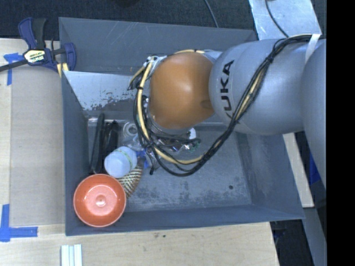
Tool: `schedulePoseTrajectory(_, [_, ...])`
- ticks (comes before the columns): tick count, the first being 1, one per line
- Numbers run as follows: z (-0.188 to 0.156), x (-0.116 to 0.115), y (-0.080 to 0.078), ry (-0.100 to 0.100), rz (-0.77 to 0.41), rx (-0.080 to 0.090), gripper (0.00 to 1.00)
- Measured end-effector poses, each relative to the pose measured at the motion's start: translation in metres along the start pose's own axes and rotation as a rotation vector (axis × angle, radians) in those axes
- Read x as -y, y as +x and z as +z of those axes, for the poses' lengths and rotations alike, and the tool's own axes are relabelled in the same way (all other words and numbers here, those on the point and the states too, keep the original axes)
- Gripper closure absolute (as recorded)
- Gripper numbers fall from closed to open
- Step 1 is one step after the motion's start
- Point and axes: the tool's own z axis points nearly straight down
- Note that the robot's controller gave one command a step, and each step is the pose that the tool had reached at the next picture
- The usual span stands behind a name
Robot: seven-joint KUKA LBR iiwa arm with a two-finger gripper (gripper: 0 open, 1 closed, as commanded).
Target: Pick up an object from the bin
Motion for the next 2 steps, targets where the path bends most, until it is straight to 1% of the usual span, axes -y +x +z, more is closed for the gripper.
schedulePoseTrajectory(1, [-0.012,0.001,-0.001,0.002,0.003,0.005,1.0])
schedulePoseTrajectory(2, [-0.024,0.001,-0.001,0.001,0.005,0.004,1.0])
